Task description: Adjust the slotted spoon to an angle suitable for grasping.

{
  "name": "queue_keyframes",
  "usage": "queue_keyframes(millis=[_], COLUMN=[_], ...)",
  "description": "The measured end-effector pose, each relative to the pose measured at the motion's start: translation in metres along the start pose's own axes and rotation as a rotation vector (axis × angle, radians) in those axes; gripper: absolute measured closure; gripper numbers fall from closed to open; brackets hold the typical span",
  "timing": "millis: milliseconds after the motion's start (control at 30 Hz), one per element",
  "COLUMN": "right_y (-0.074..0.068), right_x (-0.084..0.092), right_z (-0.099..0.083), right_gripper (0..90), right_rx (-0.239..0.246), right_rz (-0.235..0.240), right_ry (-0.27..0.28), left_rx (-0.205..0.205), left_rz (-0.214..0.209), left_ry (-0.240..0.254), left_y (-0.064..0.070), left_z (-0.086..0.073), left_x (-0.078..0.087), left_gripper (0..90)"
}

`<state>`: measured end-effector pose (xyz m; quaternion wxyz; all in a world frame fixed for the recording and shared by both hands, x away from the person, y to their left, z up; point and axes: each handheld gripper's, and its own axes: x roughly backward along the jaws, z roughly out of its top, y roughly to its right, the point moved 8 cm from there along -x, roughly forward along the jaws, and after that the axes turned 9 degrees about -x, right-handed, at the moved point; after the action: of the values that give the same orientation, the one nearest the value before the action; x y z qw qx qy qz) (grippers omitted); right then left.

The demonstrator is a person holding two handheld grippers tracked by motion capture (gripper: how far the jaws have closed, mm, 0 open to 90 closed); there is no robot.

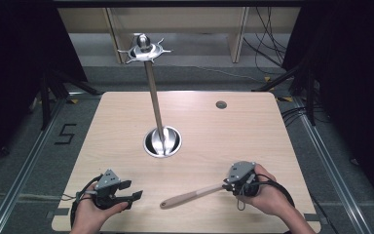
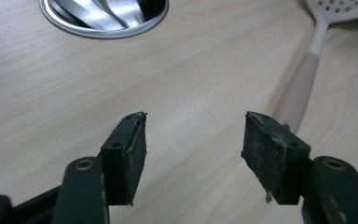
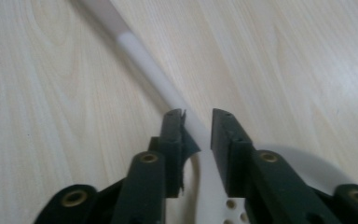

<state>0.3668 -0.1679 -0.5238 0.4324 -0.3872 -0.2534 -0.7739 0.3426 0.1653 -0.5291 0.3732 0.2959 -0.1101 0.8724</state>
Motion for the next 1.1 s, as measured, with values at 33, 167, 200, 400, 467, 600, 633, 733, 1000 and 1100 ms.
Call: queue_keyframes(millis=[33,167,200,400,467,600,633,733,1000,1100], right_y=[0.000,0.005,0.007,0.008,0.009,0.005,0.001,-0.003,-0.030,-0.046], right_x=[0.000,0.002,0.001,-0.004,-0.003,-0.003,-0.004,-0.004,-0.015,-0.024], right_z=[0.000,0.004,0.005,0.002,0.001,0.003,0.004,0.008,0.012,0.016], right_gripper=[79.7,90.0,90.0,90.0,90.0,90.0,90.0,90.0,90.0,90.0], right_rx=[0.000,-0.067,-0.071,-0.109,-0.117,-0.136,-0.136,-0.125,-0.081,-0.046], right_rz=[0.000,-0.009,-0.014,-0.011,-0.007,-0.001,0.014,0.005,0.089,0.131], right_ry=[0.000,0.011,0.017,-0.009,-0.021,-0.017,-0.024,-0.037,-0.089,-0.123], left_rx=[0.012,-0.024,-0.007,-0.011,-0.009,-0.037,-0.032,-0.069,-0.086,-0.087], left_rz=[-0.013,-0.019,-0.030,-0.051,-0.051,-0.062,-0.061,-0.063,-0.072,-0.064], left_ry=[0.004,-0.029,-0.019,-0.031,-0.045,-0.075,-0.079,-0.071,-0.072,-0.077], left_y=[0.002,0.001,0.004,0.006,0.007,0.011,0.011,0.011,0.015,0.014], left_z=[0.001,-0.002,-0.001,0.000,-0.001,-0.006,-0.006,-0.006,-0.003,-0.001], left_x=[-0.001,0.000,0.000,-0.002,-0.004,-0.003,-0.001,0.003,0.001,0.000], left_gripper=[40.1,45.5,46.5,54.7,57.1,61.4,62.2,65.6,70.0,70.3])
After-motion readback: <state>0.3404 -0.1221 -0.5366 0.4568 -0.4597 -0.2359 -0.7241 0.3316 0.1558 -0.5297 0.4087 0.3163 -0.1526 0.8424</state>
